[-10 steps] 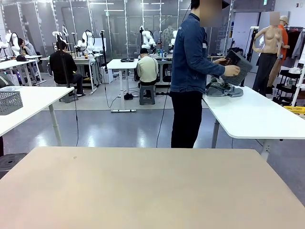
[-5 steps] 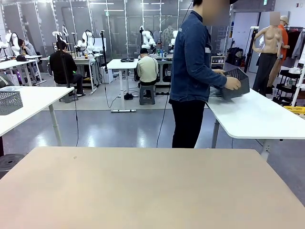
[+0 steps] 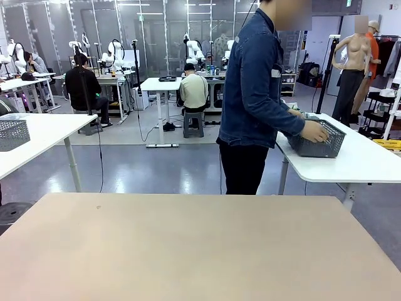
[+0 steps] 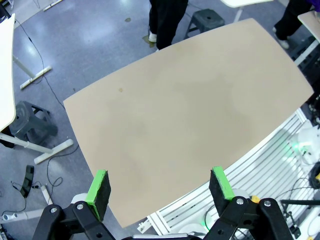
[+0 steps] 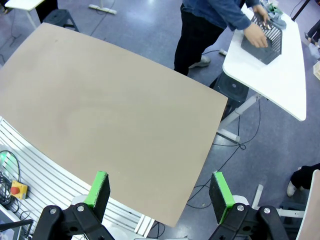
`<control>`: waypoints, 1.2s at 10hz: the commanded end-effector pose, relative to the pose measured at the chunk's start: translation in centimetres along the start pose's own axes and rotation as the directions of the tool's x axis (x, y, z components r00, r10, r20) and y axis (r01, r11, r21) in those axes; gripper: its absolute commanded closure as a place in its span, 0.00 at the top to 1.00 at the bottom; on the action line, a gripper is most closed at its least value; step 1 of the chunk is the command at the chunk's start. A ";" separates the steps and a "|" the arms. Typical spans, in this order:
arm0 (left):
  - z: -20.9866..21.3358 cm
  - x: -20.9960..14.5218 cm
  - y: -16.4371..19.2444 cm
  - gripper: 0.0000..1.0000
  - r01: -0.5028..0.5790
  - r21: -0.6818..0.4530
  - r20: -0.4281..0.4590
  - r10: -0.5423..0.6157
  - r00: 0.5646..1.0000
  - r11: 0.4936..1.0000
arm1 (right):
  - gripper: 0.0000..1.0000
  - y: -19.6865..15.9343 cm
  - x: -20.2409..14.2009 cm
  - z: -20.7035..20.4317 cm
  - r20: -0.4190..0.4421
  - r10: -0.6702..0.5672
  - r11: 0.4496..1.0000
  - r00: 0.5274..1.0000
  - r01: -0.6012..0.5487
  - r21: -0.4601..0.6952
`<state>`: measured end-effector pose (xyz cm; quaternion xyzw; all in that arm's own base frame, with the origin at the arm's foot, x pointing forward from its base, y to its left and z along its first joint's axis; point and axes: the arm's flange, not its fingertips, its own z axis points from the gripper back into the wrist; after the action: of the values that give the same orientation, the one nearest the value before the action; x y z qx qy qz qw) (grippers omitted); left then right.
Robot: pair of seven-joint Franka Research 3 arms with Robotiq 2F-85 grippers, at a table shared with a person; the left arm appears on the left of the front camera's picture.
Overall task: Fold the towels and place them in the basket.
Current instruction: When a person lays out a Towel with hook on the table, fold it in half twice.
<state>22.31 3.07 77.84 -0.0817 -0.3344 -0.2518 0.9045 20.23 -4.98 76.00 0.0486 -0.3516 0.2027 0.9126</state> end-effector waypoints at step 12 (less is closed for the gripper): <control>0.0 0.1 -0.1 1.00 0.006 -0.004 -0.001 -0.006 1.000 1.000 | 1.00 0.0 0.0 0.0 0.001 0.000 1.000 1.000 0.000 0.001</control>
<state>22.31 3.07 77.84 -0.0817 -0.3344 -0.2518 0.9045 20.23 -4.98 76.00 0.0486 -0.3516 0.2027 0.9127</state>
